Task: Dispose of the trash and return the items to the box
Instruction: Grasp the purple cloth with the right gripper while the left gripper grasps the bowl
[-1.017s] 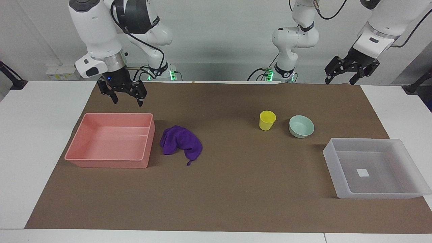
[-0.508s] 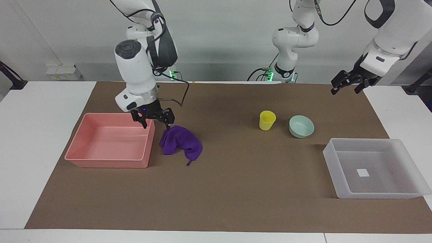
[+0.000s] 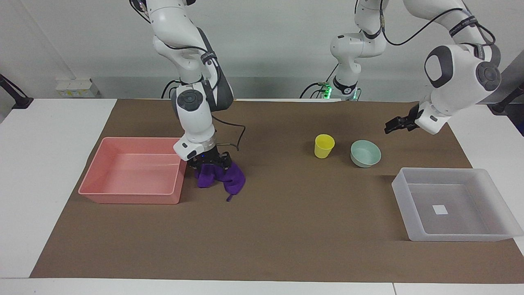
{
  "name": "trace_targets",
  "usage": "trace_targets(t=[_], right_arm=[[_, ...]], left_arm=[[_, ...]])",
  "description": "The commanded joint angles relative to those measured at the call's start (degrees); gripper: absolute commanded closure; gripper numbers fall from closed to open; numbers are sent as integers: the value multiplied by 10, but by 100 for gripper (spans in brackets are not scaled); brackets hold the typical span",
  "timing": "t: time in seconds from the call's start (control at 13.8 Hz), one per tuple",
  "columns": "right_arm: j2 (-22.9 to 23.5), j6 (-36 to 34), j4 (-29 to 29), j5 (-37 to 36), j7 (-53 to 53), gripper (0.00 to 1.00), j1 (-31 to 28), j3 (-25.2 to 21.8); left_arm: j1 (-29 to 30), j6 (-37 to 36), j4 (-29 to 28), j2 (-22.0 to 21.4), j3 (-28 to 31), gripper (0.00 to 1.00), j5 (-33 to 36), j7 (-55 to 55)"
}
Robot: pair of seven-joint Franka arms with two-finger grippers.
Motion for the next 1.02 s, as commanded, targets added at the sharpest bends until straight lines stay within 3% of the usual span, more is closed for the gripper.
trace_targets(t=[0.0, 0.07, 0.15, 0.22, 0.58, 0.65, 0.8, 0.94], right_arm=[[27, 35, -15, -30, 27, 0, 8, 0], [31, 40, -16, -36, 34, 0, 8, 0], [31, 40, -17, -39, 36, 60, 13, 0], [30, 38, -19, -39, 49, 100, 19, 0], [0, -4, -11, -40, 78, 100, 16, -3], [-15, -19, -9, -40, 77, 100, 12, -4], [-53, -73, 12, -40, 77, 100, 4, -4], [-84, -122, 34, -39, 76, 100, -13, -5]], left_arm=[[6, 154, -126, -13, -4, 0, -32, 8], [5, 176, -135, -3, -4, 0, -32, 8], [6, 179, -133, 10, -4, 0, -32, 8], [3, 180, -133, 17, -4, 3, -36, 8], [-13, 152, -128, 45, -4, 77, -36, 2], [-13, 125, -119, 62, -4, 87, -36, 0], [-12, 74, -69, 98, -4, 100, -36, 1], [-8, 36, -51, 100, -4, 100, -35, 3]])
